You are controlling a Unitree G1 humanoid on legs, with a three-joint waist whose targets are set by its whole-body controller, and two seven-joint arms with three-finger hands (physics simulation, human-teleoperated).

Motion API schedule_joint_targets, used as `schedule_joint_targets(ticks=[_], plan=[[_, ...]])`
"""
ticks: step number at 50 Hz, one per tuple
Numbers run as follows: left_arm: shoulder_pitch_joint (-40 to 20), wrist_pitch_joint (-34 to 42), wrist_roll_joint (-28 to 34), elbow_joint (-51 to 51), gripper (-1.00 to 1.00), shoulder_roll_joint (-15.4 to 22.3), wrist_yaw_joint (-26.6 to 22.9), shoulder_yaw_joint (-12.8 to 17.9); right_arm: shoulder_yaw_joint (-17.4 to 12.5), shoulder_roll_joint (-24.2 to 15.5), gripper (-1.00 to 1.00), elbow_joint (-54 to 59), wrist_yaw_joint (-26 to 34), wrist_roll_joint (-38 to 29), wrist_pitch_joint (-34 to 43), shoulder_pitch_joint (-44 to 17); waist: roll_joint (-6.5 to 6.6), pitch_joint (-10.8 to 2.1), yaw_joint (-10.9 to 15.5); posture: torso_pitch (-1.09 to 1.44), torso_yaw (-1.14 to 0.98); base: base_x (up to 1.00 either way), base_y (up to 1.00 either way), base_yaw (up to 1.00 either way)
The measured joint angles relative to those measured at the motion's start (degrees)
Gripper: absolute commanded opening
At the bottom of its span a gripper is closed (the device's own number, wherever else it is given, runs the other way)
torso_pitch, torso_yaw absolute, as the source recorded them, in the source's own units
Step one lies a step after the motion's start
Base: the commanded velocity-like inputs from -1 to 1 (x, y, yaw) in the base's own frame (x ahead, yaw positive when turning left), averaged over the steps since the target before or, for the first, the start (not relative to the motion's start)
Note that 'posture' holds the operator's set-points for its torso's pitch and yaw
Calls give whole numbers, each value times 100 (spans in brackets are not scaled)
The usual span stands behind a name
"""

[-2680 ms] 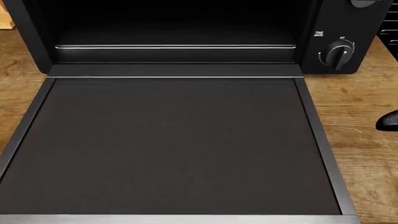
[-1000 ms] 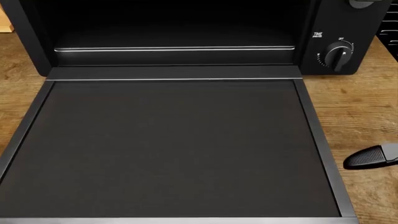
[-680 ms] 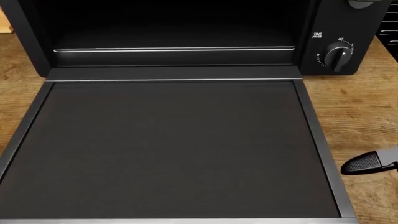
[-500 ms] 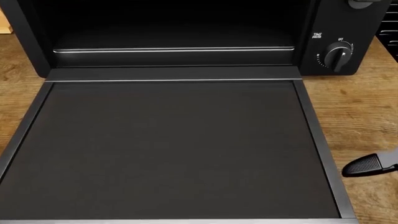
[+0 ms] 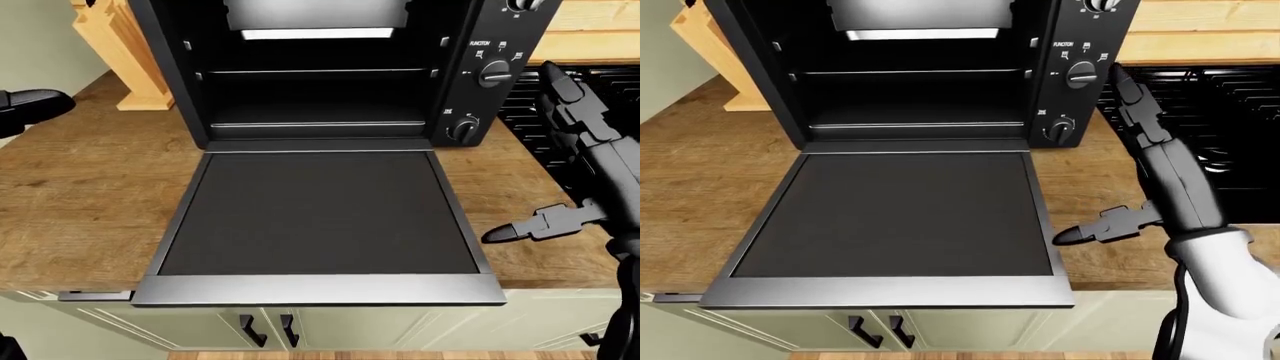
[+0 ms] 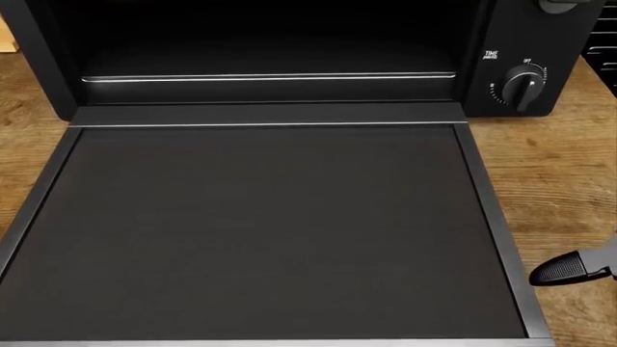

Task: Close the toaster oven door.

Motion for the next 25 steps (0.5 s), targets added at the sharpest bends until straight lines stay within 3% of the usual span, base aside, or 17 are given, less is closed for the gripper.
schedule_joint_targets(ticks=[14,25], plan=[[31,-7,0,-12,100,-7,-21,33,17,129,100,63,57,-112,-218,111,7,-8,-5,0,0,0,0,0],[17,8,-13,-18,100,8,-11,28,-88,-8,100,149,67,-71,-175,-6,1,-8,-1,0,0,0,0,0]])
